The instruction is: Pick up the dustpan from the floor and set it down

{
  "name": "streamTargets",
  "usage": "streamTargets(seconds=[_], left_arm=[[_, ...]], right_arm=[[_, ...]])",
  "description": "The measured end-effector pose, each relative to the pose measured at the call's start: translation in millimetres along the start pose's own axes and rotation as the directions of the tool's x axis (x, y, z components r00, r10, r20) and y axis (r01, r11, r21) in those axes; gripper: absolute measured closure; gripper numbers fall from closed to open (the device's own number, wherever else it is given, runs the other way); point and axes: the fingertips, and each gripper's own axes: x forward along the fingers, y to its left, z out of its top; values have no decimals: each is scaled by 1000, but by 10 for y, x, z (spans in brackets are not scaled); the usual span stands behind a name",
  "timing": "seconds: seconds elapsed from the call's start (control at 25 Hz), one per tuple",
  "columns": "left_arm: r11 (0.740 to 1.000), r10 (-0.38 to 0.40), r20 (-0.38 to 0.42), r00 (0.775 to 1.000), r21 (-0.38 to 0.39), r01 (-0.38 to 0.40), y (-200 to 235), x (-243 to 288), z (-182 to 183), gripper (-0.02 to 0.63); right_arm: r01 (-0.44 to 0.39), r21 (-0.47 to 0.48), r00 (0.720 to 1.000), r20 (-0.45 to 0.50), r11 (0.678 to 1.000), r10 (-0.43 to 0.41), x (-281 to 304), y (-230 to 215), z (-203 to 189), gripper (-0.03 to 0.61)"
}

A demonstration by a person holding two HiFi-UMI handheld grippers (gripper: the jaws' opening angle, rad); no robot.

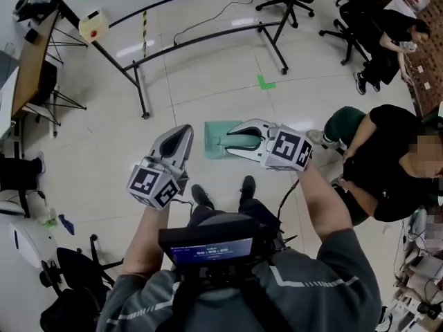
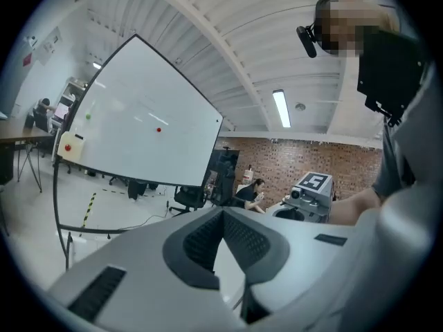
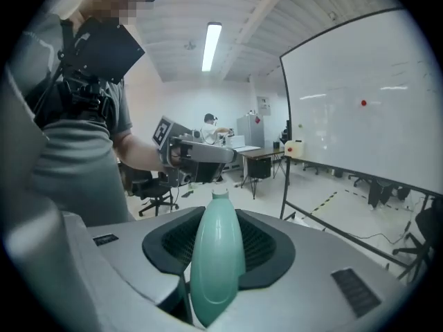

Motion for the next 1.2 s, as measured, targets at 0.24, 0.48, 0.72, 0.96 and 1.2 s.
streamTargets(seconds=[0.24,0.48,0.72,0.96,1.2], left_arm=[[999,-22,43,999,41,20,-252,-149,429,581],[997,-23,50,998,76,19,-323,-184,645,581],[997,-24,51,998,79,20,-328,-258,689,581],[996,-38,58,998,87,33,-355,-279,770,581],[996,-47,69,997,85,41,-339,-316,847,581]], right_arm=[[25,-54,999,32,998,-23,-218,202,510,422],[37,-75,999,31,996,-34,-275,292,660,422],[30,-69,998,50,997,-27,-299,371,753,422],[29,-76,998,62,997,-24,-313,414,862,422],[37,-74,996,80,997,-32,-356,433,972,422]])
